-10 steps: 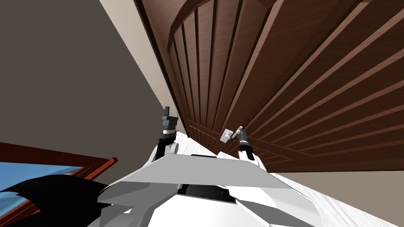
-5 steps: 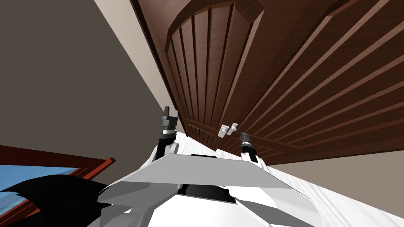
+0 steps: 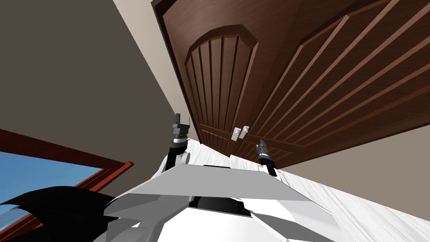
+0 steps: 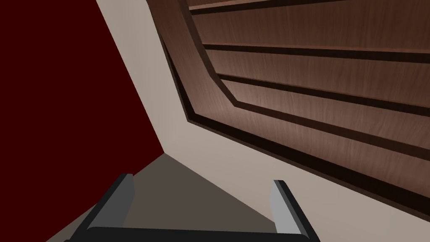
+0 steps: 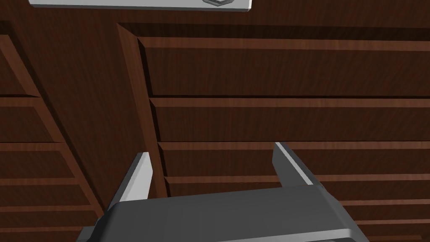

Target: Pull the door open

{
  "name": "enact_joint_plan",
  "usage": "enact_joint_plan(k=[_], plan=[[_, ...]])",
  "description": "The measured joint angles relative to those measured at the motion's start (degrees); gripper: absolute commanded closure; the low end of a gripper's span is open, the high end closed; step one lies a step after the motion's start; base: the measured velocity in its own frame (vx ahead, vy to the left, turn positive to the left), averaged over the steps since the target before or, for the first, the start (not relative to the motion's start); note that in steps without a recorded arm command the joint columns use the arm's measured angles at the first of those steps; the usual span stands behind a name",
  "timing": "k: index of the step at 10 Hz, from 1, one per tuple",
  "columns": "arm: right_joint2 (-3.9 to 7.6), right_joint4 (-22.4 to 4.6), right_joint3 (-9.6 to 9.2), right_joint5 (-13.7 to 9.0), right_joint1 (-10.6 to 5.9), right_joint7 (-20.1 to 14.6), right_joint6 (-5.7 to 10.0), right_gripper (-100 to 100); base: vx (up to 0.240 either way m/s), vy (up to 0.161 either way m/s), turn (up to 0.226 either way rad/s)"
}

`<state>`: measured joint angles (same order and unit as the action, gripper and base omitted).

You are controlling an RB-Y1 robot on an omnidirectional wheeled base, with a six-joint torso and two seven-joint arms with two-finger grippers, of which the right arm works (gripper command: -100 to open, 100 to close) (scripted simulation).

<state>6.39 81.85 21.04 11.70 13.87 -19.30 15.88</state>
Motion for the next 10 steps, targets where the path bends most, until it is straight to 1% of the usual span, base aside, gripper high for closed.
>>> enact_joint_plan(k=[2,3,4,5,6,7,8,9,10], plan=[[-0.45,0.4,-0.94,0.1,0.29,-0.3,0.52,-100,-0.156,0.036,0.083],[-0.98,1.2,-2.03,0.3,0.12,-0.4,0.76,-100,-0.017,0.116,0.217],[-1.02,0.7,-2.97,0.3,-0.90,-0.6,1.38,-100,0.014,0.054,0.038],[-1.03,0.6,-3.09,0.3,-1.04,-0.7,1.57,-100,-0.056,-0.044,-0.186],[-1.17,1.1,-2.36,0.3,0.14,-0.5,1.43,-100,-0.078,-0.062,-0.124],[-0.69,0.9,-1.45,0.2,0.56,-0.4,1.17,-100,-0.050,-0.049,-0.080],[0.28,-0.5,-0.26,-0.1,0.25,-0.4,1.35,-100,-0.015,-0.036,-0.129],[0.83,-1.6,0.99,-0.2,0.24,-0.3,1.56,-100,0.021,-0.024,-0.129],[1.35,-0.7,1.90,-0.4,0.96,-0.3,0.70,-100,0.057,-0.016,-0.084]])
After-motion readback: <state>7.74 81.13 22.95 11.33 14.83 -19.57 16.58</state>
